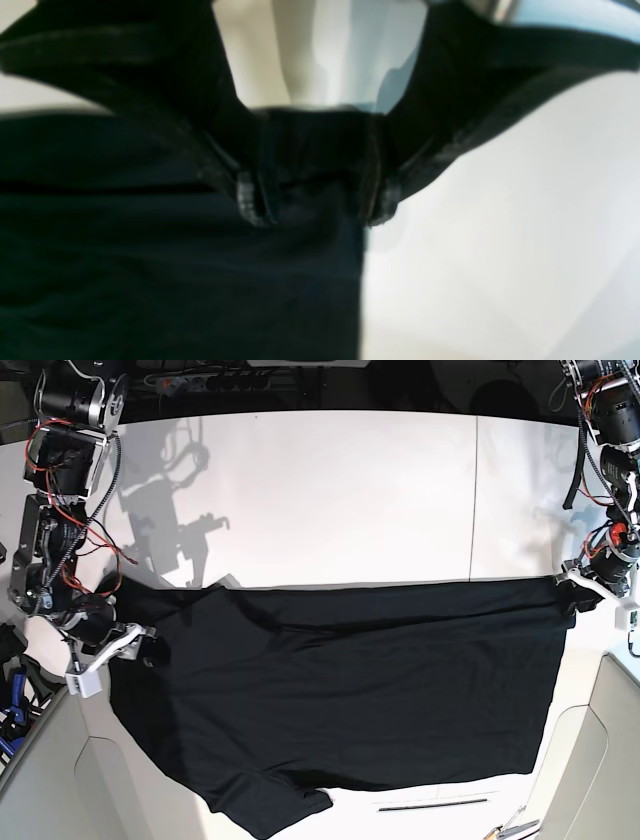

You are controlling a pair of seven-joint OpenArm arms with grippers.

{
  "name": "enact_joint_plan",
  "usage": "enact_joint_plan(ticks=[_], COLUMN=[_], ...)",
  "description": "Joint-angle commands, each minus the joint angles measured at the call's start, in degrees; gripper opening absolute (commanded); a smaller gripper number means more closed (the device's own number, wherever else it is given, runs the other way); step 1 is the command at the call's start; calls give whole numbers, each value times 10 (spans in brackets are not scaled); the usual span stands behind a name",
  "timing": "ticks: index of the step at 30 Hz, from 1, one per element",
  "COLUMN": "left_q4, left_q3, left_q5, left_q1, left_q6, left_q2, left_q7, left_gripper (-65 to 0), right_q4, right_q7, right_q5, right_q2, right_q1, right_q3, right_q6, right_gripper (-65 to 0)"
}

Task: Fold the T-shirt properly
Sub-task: 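Lift the shoulders with both grippers and pull them toward the robot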

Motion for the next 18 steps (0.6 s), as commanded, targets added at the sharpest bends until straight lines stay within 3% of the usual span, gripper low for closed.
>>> enact_joint_plan(ticks=[1, 9, 11, 15, 18], left_q4=[20, 33, 33, 29, 10], left_q3=[-14, -95, -95, -95, -94], left_q5=[-22, -78, -85, -88, -79], left_q1=[-7, 13, 13, 13, 12], left_q6=[-5, -5, -5, -5, -3], left_q2=[-14, -14, -11, 8, 26], left_q7=[-2, 44, 45, 42, 26], left_gripper=[-355, -355, -351, -253, -244], right_q4=[26, 76, 71, 53, 27], right_q7=[12, 27, 49, 77, 85], right_q5=[20, 23, 20, 20, 21], right_q2=[10, 19, 22, 24, 24], right_q1=[2, -74, -94, -128, -131], right_q3=[21, 154, 166, 167, 167], right_q6=[3, 0, -5, -11, -10], right_gripper=[-338, -338, -338, -337, -337])
